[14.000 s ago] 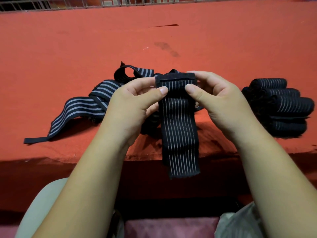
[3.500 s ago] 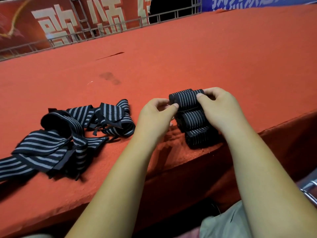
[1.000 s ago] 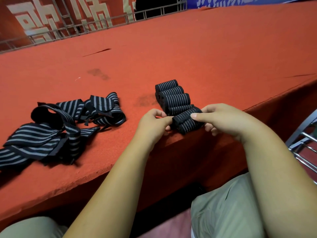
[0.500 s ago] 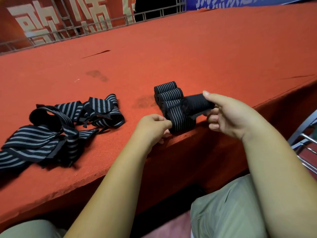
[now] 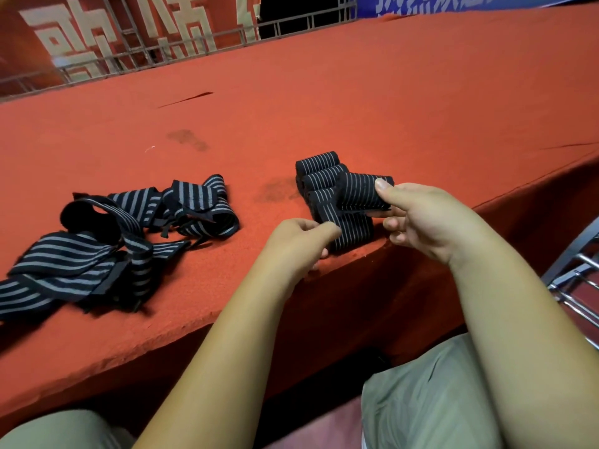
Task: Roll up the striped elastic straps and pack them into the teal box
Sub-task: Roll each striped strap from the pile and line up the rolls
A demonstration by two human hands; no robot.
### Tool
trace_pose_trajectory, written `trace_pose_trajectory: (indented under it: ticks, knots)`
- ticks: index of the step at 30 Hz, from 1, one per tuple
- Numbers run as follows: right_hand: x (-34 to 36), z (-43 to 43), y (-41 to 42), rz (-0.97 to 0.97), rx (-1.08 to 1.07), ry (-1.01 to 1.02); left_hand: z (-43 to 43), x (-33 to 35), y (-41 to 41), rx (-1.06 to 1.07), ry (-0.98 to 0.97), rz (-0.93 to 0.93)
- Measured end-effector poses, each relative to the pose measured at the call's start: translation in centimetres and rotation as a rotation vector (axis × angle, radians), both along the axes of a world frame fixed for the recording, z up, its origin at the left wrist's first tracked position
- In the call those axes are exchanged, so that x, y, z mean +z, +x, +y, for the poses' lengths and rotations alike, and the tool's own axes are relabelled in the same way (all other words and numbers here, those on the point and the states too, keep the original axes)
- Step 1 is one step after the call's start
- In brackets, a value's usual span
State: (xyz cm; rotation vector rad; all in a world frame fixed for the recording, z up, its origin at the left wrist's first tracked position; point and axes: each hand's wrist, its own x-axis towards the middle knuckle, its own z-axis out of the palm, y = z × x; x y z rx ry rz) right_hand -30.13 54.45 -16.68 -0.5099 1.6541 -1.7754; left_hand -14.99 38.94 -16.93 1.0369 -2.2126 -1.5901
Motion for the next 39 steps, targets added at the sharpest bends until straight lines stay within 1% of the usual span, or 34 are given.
trace_pose_trajectory:
  ticks: [2,5,7,11,15,18,20,23,31,35,37,39]
  knots:
    - [-0.1,-0.1,0.0,0.008,-0.006,-0.01,0.3,-0.6,-0.1,0.019,-0.081,0.032]
    - [-0.2,-0.1,0.1,0.02,-0.007,-0.021,0.4,-1.3,-0.3,0.09,-0.051,0.113]
    - [-0.2,-0.1,0.1,0.023,-0.003,-0.032,0.4,-1.7,-0.1,0.101,-0.025,0.17]
    - [-0.1,-0.4,0.2,0.04,-0.047,-0.042,0.5,-2.2,0.6,0.061,-0.029,0.271]
    - [-0.1,-0.5,-0.1,0.082,-0.092,-0.008,0.7,-2.1,1.4,-0.035,-0.066,0.343]
    - [-0.4,-0.5,-0.3,0.088,-0.108,-0.013,0.6,-2.2,1.6,-0.1,-0.082,0.337]
    - [-0.7,-0.5,-0.5,0.092,-0.111,-0.01,0.7,-2.2,1.8,-0.142,-0.057,0.327]
    - [-1.0,-0.7,-0.7,0.094,-0.114,-0.004,0.7,-2.2,1.9,-0.165,-0.057,0.29]
    - [-1.2,-0.9,-0.8,0.162,-0.129,0.049,0.2,-1.8,2.3,-0.263,-0.325,0.18]
    - [-1.2,-1.0,-0.6,0.198,-0.129,0.069,0.2,-2.0,2.6,-0.26,-0.366,0.239]
    - [-1.1,-1.0,-0.6,0.198,-0.133,0.069,-0.2,-2.2,2.6,-0.263,-0.41,0.248]
    - [-1.0,-1.1,-0.7,0.199,-0.131,0.074,-0.3,-2.1,2.7,-0.258,-0.411,0.242]
